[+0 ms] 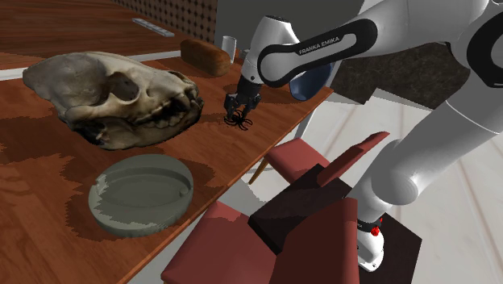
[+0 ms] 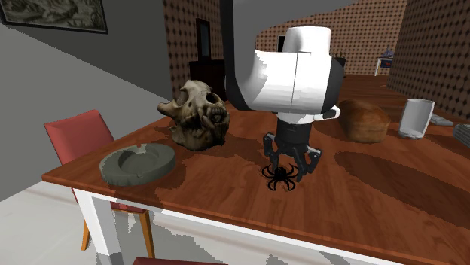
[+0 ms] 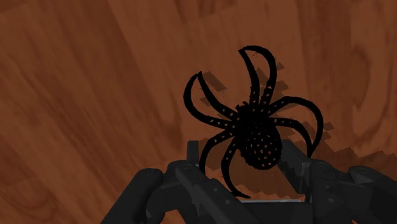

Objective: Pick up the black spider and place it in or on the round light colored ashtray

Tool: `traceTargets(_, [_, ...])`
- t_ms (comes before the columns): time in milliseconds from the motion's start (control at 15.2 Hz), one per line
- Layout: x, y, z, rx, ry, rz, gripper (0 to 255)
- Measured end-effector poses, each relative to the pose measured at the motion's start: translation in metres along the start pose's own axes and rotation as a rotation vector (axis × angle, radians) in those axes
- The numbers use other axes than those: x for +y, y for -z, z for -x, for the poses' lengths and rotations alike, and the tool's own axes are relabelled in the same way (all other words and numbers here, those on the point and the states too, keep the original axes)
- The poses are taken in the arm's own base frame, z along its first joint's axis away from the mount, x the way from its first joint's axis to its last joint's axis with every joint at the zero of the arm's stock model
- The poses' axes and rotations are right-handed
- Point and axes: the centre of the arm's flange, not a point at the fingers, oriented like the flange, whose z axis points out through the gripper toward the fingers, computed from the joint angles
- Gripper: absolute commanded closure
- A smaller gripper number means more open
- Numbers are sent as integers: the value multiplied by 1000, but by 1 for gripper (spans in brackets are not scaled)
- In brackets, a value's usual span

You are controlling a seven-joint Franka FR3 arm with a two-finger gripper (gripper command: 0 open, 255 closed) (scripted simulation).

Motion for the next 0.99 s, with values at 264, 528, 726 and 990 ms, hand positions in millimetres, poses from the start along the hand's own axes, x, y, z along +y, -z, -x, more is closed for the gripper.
traceTargets(264, [0,0,0,0,0,0,255])
traceTargets(528, [0,0,0,0,0,0,255])
traceTargets(726, [-2,10,-1,-2,1,0,255])
traceTargets(990, [-4,30,-4,-3,1,1,255])
